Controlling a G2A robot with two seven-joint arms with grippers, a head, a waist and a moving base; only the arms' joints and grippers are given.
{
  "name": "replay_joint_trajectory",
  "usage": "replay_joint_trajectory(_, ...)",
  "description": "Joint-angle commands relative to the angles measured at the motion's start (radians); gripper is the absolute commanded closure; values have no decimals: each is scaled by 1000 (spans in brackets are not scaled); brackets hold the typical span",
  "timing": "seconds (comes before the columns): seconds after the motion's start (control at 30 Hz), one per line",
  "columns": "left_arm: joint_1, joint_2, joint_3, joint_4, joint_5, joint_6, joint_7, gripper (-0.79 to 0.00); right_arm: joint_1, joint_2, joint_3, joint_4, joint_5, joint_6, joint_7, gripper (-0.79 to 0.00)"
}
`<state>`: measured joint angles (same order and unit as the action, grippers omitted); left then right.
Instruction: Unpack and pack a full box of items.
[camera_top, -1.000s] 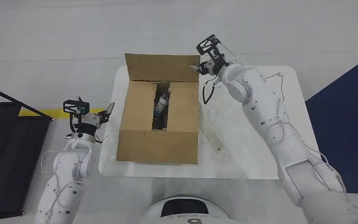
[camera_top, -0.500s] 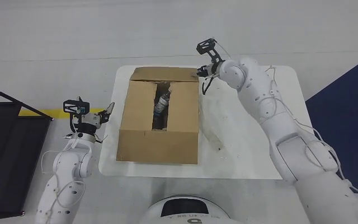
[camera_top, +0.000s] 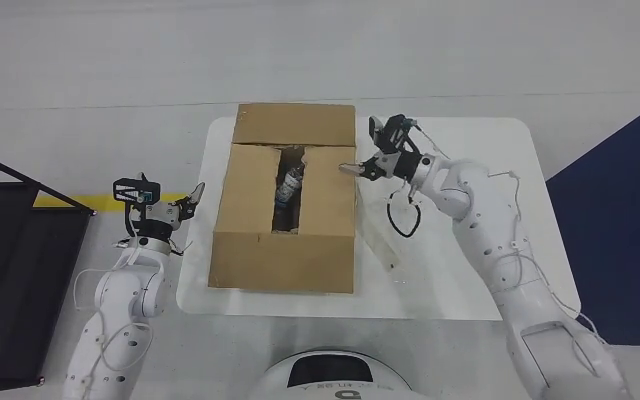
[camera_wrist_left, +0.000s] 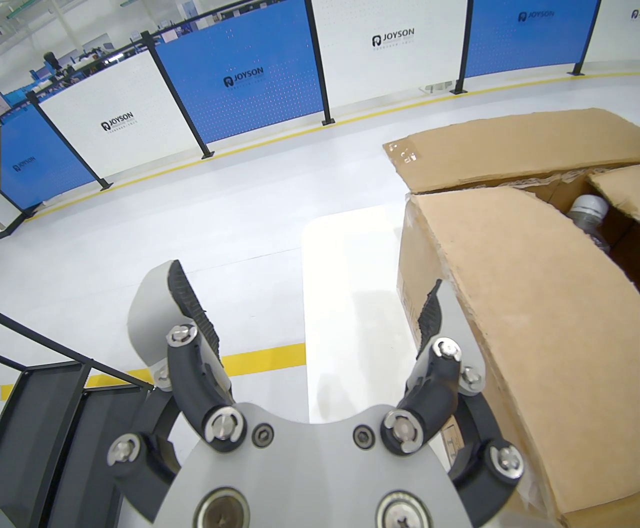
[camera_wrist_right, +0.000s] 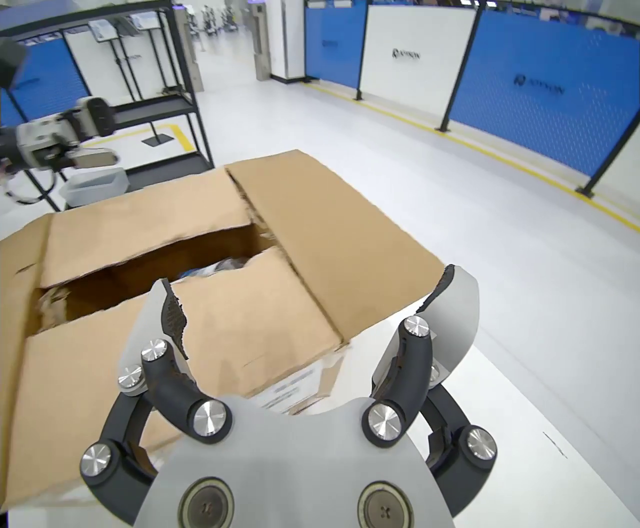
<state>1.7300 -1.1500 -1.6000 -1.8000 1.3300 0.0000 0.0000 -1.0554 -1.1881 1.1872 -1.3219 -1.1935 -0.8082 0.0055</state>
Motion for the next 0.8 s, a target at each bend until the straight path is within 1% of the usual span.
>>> replay_joint_trajectory(0.0,0,0,0,0,0,0,0,-785,-47,8,20,-31,-43,-17,-22,-785)
replay_joint_trajectory(0.33,0,0,0,0,0,0,0,-785,-48,9,20,-33,-46,-12,-18,-785)
replay_joint_trajectory(0.37,0,0,0,0,0,0,0,-785,-56,10,22,-38,-63,11,1,-785)
replay_joint_trajectory(0.4,-2,0,-3,-4,3,7,3,-785,-68,14,20,-60,-84,-7,10,-785)
replay_joint_trajectory(0.47,0,-2,-13,-49,57,83,34,-785,-115,23,51,-108,-95,-25,-47,-785)
replay_joint_trajectory(0.5,4,-4,-9,-73,83,121,32,-785,-137,31,70,-131,-115,-59,-65,-785)
replay_joint_trajectory(0.53,3,-6,-6,-97,119,165,21,-785,-156,39,94,-144,-138,-71,-65,-785)
replay_joint_trajectory(0.6,0,-9,22,-140,207,224,-9,-785,-195,49,133,-170,-151,-53,-43,-785)
replay_joint_trajectory(0.67,-8,-11,54,-173,305,243,-43,-785,-234,55,161,-215,-141,-36,-10,-785)
replay_joint_trajectory(0.77,-32,-12,116,-209,460,226,-105,-785,-298,64,200,-287,-132,-10,22,-785)
